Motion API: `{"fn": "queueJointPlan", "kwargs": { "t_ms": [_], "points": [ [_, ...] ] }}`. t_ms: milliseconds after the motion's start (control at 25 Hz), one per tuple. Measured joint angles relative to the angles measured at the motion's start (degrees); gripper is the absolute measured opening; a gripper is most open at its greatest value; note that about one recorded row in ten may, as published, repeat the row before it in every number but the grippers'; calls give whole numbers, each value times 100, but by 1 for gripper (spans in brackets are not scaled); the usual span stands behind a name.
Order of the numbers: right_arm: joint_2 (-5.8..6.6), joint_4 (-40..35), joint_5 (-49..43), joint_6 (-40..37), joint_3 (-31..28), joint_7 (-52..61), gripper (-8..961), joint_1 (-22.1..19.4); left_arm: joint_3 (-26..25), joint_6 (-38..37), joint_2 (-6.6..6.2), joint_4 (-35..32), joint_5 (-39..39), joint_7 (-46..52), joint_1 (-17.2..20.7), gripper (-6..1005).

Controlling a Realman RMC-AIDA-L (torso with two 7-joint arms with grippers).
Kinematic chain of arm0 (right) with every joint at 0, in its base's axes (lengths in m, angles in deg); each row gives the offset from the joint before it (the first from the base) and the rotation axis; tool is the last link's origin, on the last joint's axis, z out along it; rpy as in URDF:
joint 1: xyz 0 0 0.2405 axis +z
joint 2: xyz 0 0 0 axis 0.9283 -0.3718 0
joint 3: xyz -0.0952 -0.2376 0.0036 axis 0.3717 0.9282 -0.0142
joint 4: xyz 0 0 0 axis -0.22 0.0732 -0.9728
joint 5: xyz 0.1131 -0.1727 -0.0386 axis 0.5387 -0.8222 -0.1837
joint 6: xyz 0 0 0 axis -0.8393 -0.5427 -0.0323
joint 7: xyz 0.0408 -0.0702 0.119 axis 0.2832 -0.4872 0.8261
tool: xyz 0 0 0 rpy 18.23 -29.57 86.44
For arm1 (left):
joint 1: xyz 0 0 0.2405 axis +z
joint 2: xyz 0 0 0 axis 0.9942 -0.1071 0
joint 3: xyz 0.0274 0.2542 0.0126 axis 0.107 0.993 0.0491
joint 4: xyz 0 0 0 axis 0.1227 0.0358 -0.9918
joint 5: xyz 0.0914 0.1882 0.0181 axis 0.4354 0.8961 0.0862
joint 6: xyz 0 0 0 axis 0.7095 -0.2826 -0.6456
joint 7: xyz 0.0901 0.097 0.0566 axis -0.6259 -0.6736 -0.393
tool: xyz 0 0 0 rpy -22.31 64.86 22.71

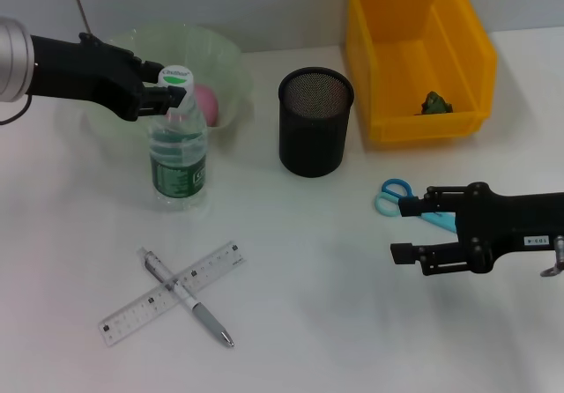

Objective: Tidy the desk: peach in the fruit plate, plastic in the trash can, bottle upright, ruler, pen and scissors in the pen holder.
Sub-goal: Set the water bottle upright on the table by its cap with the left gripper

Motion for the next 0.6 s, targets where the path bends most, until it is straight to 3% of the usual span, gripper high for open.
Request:
{"fn": "queueJointPlan", "kwargs": {
  "t_ms": [600],
  "points": [
    [2,0,0,0,0,0,767,-15,-27,-17,-1,-33,31,49,34,386]
  ]
}}
